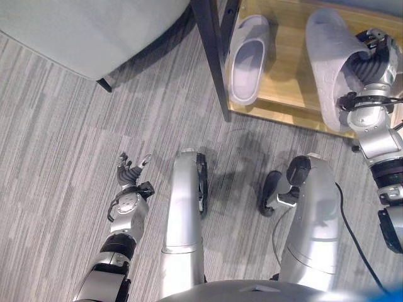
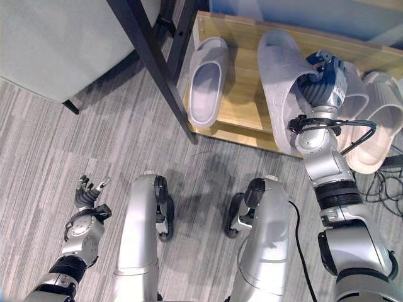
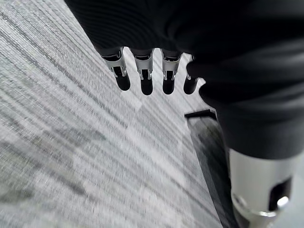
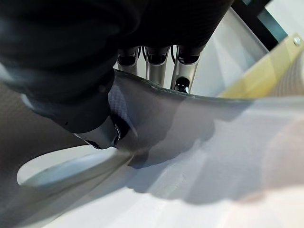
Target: Arrange the slippers neatly on the shoe rack.
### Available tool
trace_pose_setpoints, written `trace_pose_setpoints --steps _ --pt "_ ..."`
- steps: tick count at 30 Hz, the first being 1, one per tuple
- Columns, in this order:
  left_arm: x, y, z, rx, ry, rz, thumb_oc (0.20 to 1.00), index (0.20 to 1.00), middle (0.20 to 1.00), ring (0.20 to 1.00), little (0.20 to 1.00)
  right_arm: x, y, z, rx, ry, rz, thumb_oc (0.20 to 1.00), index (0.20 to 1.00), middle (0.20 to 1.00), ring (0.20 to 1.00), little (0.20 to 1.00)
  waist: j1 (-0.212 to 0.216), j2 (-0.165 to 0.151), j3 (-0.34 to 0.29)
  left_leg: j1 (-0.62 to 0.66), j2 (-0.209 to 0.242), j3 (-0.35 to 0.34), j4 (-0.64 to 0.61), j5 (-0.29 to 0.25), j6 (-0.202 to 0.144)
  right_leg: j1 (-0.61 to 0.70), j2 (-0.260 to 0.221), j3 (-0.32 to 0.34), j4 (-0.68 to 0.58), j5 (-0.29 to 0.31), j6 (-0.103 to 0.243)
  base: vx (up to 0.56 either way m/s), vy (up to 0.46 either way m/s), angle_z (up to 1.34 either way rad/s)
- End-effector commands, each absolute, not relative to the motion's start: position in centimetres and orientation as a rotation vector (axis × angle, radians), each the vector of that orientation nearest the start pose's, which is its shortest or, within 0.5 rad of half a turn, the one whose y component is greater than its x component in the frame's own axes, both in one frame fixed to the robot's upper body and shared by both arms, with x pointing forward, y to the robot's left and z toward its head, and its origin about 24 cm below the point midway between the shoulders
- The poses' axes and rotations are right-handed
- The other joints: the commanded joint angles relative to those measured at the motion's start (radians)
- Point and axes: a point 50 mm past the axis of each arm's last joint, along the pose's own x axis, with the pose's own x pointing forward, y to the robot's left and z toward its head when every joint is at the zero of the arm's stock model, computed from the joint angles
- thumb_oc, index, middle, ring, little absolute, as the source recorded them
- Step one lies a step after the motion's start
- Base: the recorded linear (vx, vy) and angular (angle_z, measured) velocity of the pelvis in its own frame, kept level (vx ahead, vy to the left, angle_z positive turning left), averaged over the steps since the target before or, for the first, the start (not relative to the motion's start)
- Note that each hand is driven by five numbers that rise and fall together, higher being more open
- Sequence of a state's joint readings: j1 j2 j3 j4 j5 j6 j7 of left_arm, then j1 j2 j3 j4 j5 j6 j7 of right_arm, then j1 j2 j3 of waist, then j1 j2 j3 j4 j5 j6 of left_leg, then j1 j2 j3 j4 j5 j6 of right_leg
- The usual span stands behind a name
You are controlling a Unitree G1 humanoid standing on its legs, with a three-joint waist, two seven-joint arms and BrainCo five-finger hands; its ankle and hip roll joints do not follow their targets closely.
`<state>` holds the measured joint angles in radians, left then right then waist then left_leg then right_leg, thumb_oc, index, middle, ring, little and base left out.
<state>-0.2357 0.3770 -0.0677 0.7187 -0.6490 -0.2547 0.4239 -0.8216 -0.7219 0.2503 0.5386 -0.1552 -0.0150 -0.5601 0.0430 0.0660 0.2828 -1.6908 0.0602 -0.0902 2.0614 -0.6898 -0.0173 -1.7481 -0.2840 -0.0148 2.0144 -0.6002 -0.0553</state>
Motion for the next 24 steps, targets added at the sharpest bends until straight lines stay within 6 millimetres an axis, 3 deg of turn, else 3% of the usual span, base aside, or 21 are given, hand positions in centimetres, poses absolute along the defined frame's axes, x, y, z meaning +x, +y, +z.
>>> trace_pose_setpoints --steps 1,4,5,8,9,11,18,24 --pt "27.9 31.0 1.6 -0.149 0.11 0.759 1.0 1.0 1.0 1.0 1.0 36.8 -24.3 29.9 -0.841 -0.673 -0.605 0.2 0.2 0.2 0.2 0.2 0.0 -0.02 0.081 0.121 -0.027 -0.086 -0.105 0.028 0.039 0.178 -0.026 0.064 -0.021 -0.103 0.011 0.09 0.015 0.1" --pt "29.4 32.9 3.8 -0.14 0.076 0.796 1.0 1.0 1.0 1.0 1.0 38.6 -23.5 31.5 -0.874 -0.603 -0.565 0.2 0.2 0.2 0.2 0.2 0.001 -0.026 0.121 0.121 -0.032 -0.103 -0.038 0.008 0.033 0.178 -0.02 0.099 0.06 -0.123 0.003 0.02 0.003 -0.02" --pt "31.6 34.8 7.9 -0.139 -0.001 0.835 1.0 1.0 1.0 1.0 1.0 39.8 -21.7 31.8 -0.833 -0.551 -0.508 0.2 0.2 0.2 0.2 0.2 -0.006 -0.037 0.16 0.121 -0.033 -0.113 0.025 -0.012 0.031 0.178 -0.015 0.129 0.136 -0.146 -0.004 0.0 0.0 0.0" --pt "33.8 36.6 14.3 -0.084 -0.097 0.852 1.0 1.0 1.0 1.0 1.0 40.9 -20.5 32.0 -0.795 -0.49 -0.471 0.2 0.2 0.2 0.2 0.2 -0.014 -0.049 0.204 0.121 -0.032 -0.12 0.086 -0.03 0.03 0.178 -0.005 0.162 0.205 -0.158 -0.003 -0.02 -0.007 0.0" --pt "34.9 37.3 19.6 -0.056 -0.187 0.854 1.0 1.0 1.0 1.0 1.0 41.4 -19.3 32.2 -0.817 -0.468 -0.439 0.2 0.2 0.2 0.2 0.2 -0.017 -0.055 0.235 0.121 -0.024 -0.125 0.13 -0.048 0.029 0.178 -0.002 0.181 0.244 -0.166 -0.003 -0.05 -0.023 0.02" --pt "36.4 36.3 24.9 -0.037 -0.243 0.83 1.0 1.0 1.0 1.0 1.0 42.3 -17.6 31.5 -0.846 -0.401 -0.399 0.2 0.2 0.2 0.2 0.2 -0.027 -0.061 0.237 0.121 -0.023 -0.131 0.172 -0.07 0.025 0.178 -0.003 0.197 0.284 -0.18 -0.002 -0.05 -0.016 -0.1" --pt "39.1 31.3 26.3 0.006 -0.252 0.763 1.0 1.0 1.0 1.0 1.0 42.8 -15.7 29.4 -0.839 -0.359 -0.412 0.2 0.2 0.2 0.2 0.2 -0.044 -0.076 0.237 0.121 -0.022 -0.123 0.176 -0.072 0.008 0.178 0.001 0.201 0.3 -0.184 -0.001 -0.02 -0.014 -0.09" --pt "39.6 30.1 27.3 -0.002 -0.243 0.775 1.0 1.0 1.0 1.0 1.0 42.7 -15.8 30.1 -0.847 -0.356 -0.449 0.2 0.2 0.2 0.2 0.2 -0.036 -0.084 0.237 0.121 -0.026 -0.134 0.175 -0.066 0.001 0.178 0.003 0.197 0.31 -0.18 0.001 0.0 0.0 0.0"
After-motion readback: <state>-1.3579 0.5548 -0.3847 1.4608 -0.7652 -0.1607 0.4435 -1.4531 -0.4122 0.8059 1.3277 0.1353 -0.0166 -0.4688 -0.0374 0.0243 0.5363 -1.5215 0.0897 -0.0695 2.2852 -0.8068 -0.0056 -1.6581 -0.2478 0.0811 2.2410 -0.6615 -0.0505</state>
